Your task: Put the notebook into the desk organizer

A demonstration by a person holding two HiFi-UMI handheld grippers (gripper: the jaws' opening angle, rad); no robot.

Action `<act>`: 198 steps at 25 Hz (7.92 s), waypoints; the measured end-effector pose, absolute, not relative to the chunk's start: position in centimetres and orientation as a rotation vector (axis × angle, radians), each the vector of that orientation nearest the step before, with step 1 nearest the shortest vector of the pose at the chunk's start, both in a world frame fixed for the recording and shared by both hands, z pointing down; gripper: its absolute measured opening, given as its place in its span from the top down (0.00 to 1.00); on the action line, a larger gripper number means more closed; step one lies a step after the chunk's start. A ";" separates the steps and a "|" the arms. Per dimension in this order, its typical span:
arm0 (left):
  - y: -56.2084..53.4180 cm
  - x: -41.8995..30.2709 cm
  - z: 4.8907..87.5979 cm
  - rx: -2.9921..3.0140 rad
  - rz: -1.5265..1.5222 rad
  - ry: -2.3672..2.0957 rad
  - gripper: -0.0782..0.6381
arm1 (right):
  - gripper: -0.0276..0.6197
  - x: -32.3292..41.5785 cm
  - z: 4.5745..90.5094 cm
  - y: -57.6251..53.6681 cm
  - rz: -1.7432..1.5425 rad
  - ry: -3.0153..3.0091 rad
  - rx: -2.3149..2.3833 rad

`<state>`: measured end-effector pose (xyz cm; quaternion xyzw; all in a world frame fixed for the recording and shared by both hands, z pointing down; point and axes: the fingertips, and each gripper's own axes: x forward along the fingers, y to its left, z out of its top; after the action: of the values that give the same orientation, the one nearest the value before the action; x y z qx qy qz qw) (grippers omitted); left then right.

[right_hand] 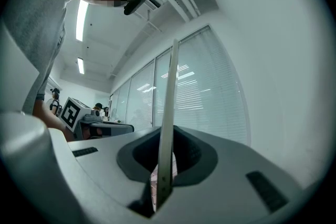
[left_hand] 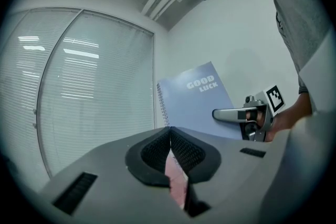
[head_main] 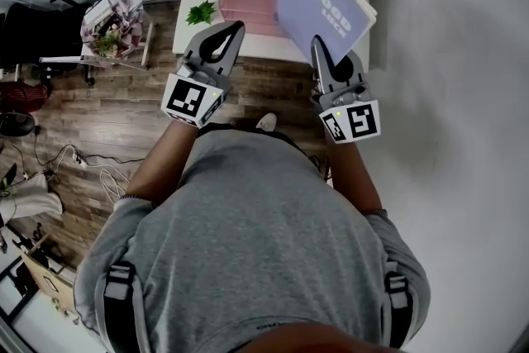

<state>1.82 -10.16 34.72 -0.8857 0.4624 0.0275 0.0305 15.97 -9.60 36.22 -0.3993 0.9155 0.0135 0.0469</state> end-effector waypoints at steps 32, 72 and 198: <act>-27.1 -2.3 34.2 -2.734 0.159 1.371 0.86 | 0.90 11.2 35.5 -25.8 0.029 2.828 -1.240; -36.6 -4.0 35.6 -2.656 0.072 1.567 0.86 | 0.90 7.5 42.1 -35.0 -1.101 2.823 -0.600; -34.8 -3.4 37.7 -2.864 0.113 1.271 0.86 | 0.31 6.6 44.2 -35.5 -0.415 2.932 -1.836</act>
<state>-3.40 -34.81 37.71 -0.9134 0.4054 0.0361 0.0029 6.64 -35.48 44.17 -0.5192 0.8292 -0.1175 -0.1704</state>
